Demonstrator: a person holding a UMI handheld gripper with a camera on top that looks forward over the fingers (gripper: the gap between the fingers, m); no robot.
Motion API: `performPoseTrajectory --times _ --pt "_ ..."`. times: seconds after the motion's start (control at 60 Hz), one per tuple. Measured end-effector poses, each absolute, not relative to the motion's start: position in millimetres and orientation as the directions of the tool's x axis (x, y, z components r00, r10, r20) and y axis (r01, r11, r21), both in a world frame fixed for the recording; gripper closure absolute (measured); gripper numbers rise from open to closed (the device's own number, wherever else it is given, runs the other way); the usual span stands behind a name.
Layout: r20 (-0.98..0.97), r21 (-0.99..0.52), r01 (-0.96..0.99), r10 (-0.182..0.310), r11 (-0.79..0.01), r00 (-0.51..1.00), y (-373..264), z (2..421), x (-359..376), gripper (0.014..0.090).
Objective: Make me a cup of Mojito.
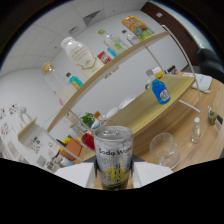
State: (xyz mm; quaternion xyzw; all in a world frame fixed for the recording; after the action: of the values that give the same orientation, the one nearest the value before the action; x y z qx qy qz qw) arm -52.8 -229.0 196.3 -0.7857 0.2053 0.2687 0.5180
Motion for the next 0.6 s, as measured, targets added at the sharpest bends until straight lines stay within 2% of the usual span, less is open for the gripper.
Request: performPoseTrajectory --times 0.133,0.283,0.483,0.6 --pt "-0.850 -0.460 -0.806 -0.077 -0.373 0.521 -220 200 -50 0.0535" --pt "-0.986 -0.088 -0.939 -0.107 -0.331 0.130 -209 210 -44 0.0535" --pt "-0.924 0.382 -0.889 -0.108 -0.253 -0.367 -206 223 -27 0.0533" --pt "-0.821 0.569 -0.793 -0.092 -0.216 -0.564 -203 227 -17 0.0535"
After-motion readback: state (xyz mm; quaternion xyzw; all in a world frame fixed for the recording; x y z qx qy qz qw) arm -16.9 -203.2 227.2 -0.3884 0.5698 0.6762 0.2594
